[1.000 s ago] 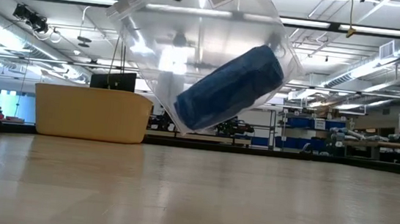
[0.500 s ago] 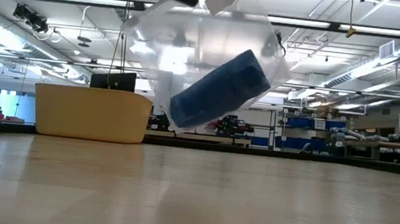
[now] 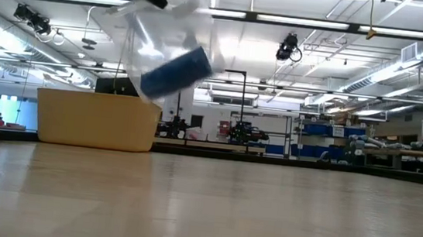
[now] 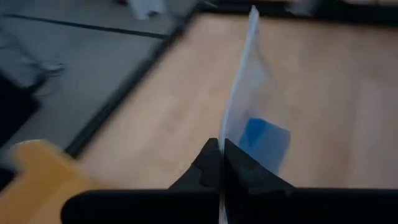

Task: Roll bandage
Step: Put the transparent zip bag with the rolled blue bandage into the yellow bin

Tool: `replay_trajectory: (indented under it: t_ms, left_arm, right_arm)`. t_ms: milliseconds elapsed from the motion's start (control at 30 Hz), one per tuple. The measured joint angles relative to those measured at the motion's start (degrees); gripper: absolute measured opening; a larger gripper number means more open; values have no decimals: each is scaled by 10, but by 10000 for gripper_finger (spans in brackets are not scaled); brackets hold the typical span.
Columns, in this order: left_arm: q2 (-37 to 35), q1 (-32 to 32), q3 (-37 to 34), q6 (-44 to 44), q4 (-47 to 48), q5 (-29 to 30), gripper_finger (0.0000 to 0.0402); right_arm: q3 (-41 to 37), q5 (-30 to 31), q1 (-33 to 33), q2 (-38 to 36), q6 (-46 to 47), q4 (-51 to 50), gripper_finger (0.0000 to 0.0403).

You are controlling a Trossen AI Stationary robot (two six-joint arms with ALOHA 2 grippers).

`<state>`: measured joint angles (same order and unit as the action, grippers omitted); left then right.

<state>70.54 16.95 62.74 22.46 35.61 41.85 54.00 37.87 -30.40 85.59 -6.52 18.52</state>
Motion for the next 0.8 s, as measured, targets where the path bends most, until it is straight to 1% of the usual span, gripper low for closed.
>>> replay_trajectory:
  t_ms: [67,167,267,333,500,600,800]
  left_arm:
    - [-34,-30,1,3,16,22,2]
    - [-82,-84,14,8,60,32,2]
    - [-118,-138,49,10,102,37,2]
    - [-130,-171,74,0,128,50,2]
    - [-138,-248,130,-10,188,70,2]
    - [-136,-285,137,5,224,84,2]
    - [-117,-362,137,82,323,110,1]
  right_arm:
    - [0,0,0,0,2,-2,107]
    - [0,0,0,0,9,-2,105]
    - [0,0,0,0,10,-3,103]
    - [0,0,0,0,9,-3,102]
    - [0,0,0,0,10,-6,102]
    - [0,0,0,0,10,-6,99]
    - [0,0,0,0,10,-7,99]
